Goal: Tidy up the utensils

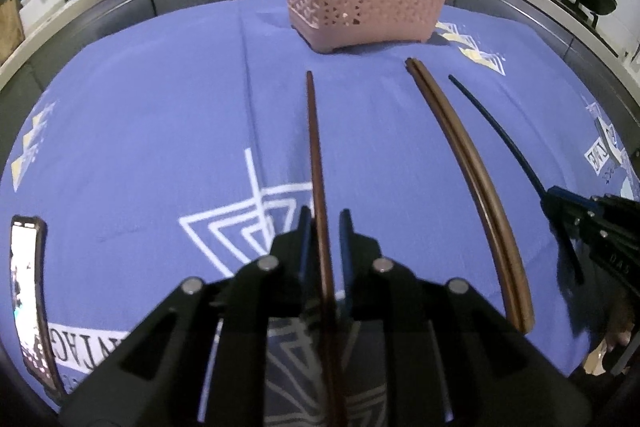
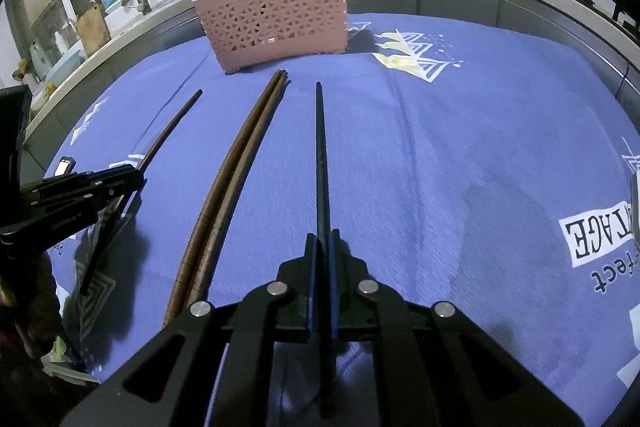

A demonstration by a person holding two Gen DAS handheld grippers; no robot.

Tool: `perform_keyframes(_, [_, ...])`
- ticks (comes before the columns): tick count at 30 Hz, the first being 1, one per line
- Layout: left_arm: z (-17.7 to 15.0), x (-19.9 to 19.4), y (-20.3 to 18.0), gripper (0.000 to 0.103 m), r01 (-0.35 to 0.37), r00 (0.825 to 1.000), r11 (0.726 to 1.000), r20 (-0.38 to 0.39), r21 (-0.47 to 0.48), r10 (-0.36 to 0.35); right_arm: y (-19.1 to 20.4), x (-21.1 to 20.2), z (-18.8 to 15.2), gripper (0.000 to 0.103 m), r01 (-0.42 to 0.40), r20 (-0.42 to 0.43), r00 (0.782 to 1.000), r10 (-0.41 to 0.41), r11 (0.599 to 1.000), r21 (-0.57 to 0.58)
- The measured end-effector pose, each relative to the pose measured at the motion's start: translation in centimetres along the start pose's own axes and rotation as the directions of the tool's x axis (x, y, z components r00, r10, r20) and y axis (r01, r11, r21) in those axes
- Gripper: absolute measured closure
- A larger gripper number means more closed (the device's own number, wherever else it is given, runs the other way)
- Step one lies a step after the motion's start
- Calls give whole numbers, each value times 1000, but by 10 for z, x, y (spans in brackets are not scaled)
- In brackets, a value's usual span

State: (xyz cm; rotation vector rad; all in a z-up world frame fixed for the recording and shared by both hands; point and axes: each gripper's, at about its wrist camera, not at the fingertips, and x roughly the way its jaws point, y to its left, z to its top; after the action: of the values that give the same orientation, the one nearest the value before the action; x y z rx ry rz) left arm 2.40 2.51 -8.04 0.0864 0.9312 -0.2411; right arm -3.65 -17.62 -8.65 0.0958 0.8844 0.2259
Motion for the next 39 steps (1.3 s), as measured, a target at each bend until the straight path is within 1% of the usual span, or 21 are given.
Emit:
perform_keyframes(28, [5,4,2,90,-12,1000,1000,7,4,12,-3,8,12,96,-24,11,1000,24,1000,20])
perform_keyframes(39, [8,6,0,88,-20,1000,1000,15,5,20,-4,12,16,96,-26,18,1000,26,999,19])
